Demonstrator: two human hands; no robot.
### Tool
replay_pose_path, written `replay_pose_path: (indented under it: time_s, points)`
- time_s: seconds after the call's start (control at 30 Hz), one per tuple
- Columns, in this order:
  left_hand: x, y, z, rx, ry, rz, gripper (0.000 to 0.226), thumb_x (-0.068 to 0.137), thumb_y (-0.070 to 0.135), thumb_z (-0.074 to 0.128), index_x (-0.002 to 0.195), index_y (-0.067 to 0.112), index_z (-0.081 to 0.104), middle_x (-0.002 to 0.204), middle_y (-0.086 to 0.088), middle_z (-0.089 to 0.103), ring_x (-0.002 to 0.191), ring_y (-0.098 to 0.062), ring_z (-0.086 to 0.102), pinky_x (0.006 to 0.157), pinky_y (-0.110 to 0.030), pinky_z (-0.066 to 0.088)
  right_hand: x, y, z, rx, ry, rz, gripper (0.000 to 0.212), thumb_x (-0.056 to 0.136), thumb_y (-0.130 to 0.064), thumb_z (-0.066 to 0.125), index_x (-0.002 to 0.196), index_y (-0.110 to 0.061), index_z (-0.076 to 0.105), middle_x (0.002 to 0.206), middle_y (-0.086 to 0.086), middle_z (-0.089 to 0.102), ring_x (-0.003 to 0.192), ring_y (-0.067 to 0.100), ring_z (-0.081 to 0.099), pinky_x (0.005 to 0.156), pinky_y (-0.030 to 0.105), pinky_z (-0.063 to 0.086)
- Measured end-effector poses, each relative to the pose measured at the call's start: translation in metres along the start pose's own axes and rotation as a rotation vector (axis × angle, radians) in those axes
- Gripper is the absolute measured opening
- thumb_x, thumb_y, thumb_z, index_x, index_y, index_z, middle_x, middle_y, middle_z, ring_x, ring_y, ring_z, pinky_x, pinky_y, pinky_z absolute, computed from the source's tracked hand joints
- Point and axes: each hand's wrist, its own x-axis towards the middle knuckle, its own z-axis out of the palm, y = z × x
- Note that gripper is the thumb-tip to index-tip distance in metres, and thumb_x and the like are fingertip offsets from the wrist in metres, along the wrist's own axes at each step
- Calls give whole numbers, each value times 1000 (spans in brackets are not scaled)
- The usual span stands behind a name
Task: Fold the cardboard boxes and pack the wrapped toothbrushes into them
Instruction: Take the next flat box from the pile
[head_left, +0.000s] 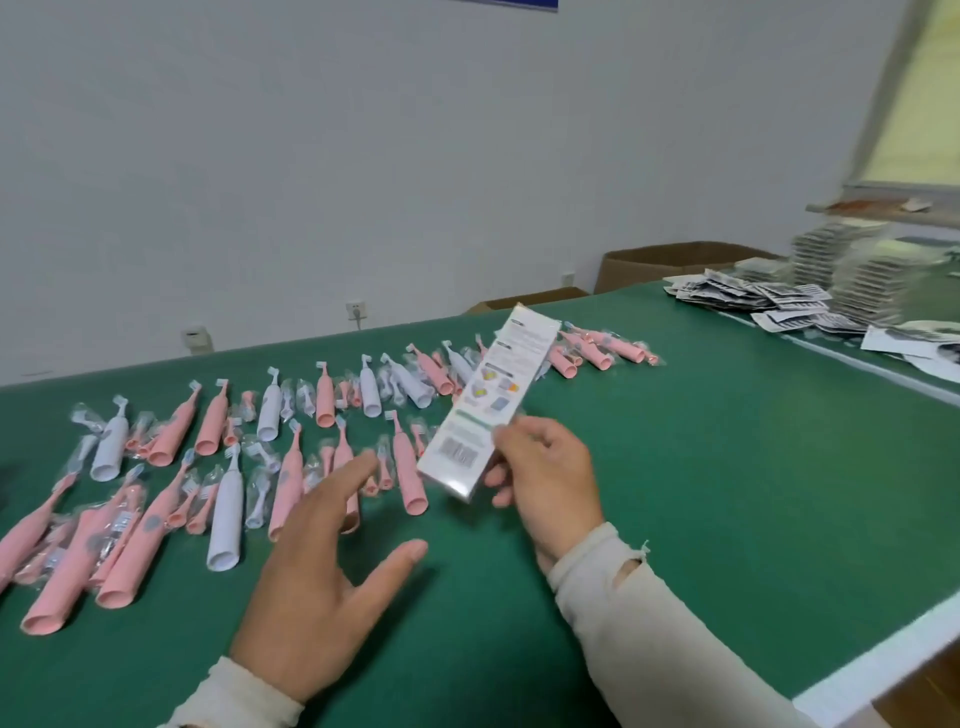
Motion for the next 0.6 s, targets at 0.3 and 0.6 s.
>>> replay_pose_path:
  time_s: [0.3,0.6]
  points:
    - [-2,2,-3,-20,36,-30,40,79,48,66,117,53,56,118,30,56,99,0,60,78,-21,51,72,-20,-151,-923,669,202,45,92,-38,56,127,-12,44,122,19,62,106,38,60,80,38,41]
    - [-4,5,-1,-78,32,-77,32,79,33,72,107,47,64,114,24,60,96,-2,62,72,-13,48,72,-10,-129,-1528,384,-84,51,89,-61,52,128,-30,61,133,4,57,123,30,48,96,39,42]
